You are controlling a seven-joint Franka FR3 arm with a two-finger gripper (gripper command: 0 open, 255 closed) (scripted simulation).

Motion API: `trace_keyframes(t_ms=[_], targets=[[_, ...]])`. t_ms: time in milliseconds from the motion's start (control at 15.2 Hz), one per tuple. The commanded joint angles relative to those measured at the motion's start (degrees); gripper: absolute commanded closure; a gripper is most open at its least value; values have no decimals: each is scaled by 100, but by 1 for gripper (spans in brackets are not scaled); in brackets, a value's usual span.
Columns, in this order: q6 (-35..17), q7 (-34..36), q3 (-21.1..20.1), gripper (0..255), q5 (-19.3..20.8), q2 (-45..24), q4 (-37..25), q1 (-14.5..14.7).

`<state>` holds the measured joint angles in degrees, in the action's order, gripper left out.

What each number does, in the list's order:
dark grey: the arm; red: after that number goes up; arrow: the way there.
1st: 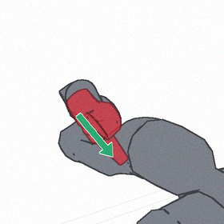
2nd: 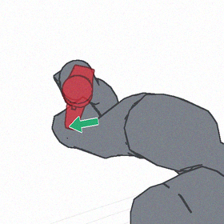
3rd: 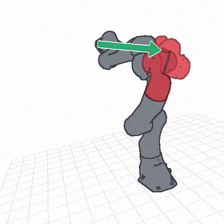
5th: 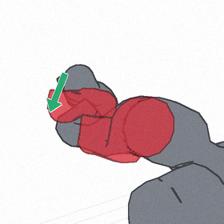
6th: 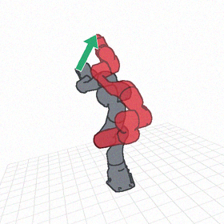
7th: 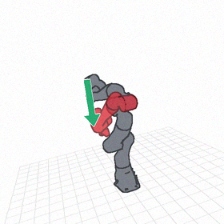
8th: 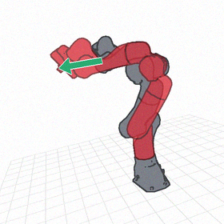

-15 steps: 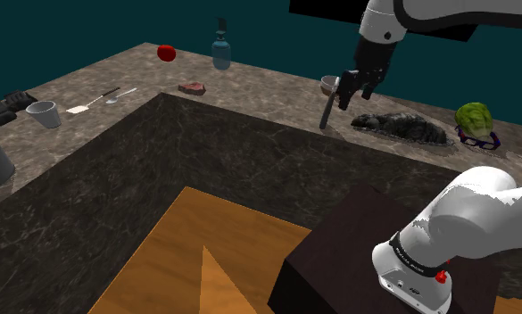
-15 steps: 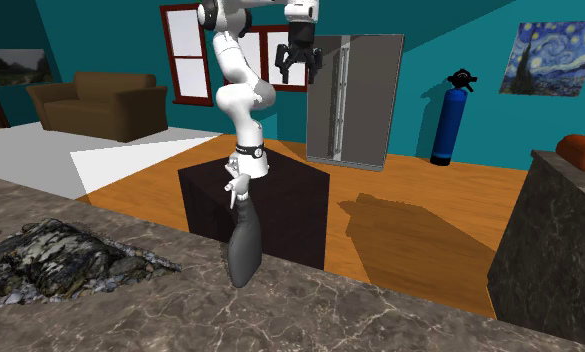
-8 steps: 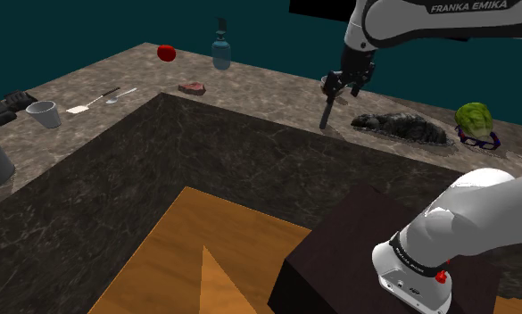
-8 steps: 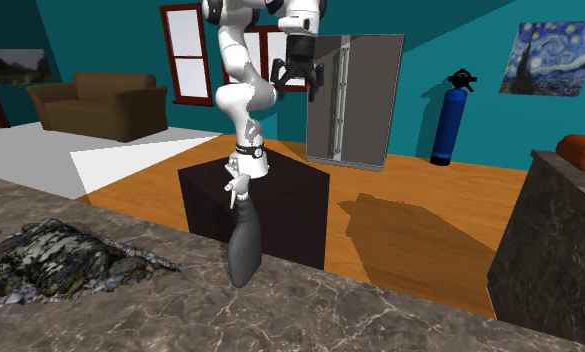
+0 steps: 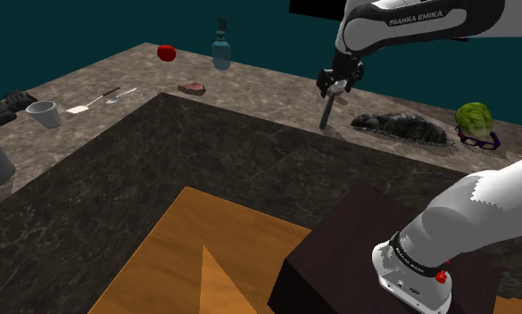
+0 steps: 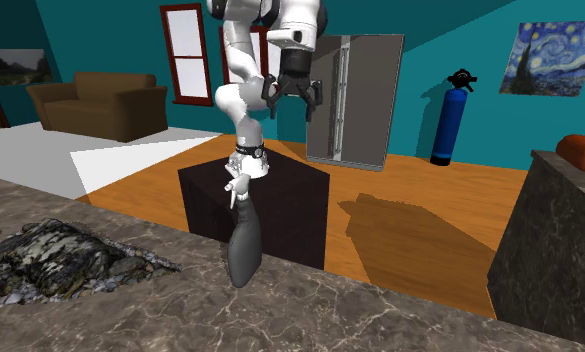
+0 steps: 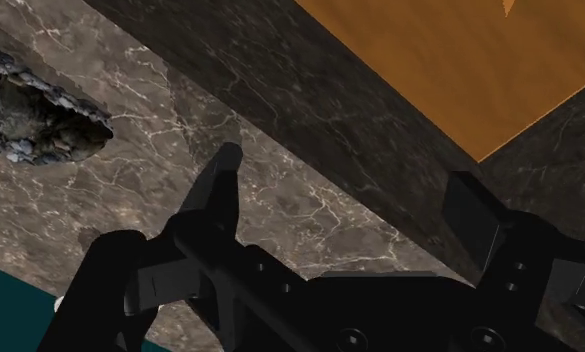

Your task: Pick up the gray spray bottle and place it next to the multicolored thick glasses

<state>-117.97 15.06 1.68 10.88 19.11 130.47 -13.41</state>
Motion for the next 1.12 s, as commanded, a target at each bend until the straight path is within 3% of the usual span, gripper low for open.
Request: trace_keyframes(t_ms=[0, 924, 1056], targets=[[-282, 115, 77, 0, 111, -357, -177, -124], [-1426, 911, 634, 0, 554, -2534, -1865, -769], [-1495, 917, 647, 0, 556, -2601, -1871, -783]])
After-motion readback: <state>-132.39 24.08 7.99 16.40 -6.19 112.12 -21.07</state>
